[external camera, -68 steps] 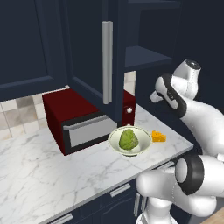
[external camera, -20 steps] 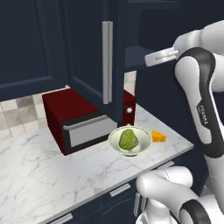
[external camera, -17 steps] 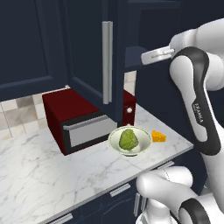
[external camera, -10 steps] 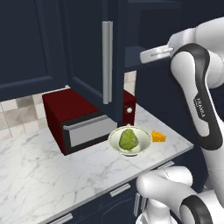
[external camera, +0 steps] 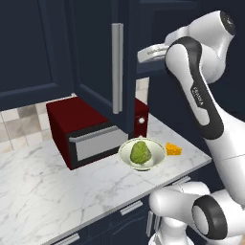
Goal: Pick the cheese from the fridge and the cheese grater from the cabinet and place them next to the salad bowl.
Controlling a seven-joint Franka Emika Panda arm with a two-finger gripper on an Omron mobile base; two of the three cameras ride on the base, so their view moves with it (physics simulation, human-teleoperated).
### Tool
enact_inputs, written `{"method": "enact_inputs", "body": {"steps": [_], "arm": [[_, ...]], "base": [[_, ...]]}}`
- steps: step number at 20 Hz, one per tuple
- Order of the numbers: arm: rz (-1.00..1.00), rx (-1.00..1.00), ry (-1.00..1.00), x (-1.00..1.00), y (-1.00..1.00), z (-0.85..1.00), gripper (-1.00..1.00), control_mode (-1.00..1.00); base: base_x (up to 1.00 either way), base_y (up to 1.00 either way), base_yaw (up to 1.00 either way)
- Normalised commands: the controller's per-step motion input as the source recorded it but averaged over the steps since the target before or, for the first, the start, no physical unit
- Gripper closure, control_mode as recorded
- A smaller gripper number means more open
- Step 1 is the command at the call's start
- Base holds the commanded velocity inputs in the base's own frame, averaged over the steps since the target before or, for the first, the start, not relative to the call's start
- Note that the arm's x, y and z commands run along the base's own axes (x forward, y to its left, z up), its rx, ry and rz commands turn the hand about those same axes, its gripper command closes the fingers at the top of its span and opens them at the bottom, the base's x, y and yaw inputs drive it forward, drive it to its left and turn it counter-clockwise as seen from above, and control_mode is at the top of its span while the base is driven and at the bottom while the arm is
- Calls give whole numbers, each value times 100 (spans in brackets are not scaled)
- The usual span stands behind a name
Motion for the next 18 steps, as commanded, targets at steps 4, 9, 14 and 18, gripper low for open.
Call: {"method": "enact_inputs", "body": {"steps": [4,9,14,18], "arm": [[0,0,0,60,16,0,-100,-100],[3,0,-7,44,9,-9,-100,-100],[7,2,-15,16,2,-10,-100,-100],[6,6,-12,13,0,-3,-100,-100]], "base": [[0,0,0],[0,0,0],[0,0,0],[0,0,0]]}}
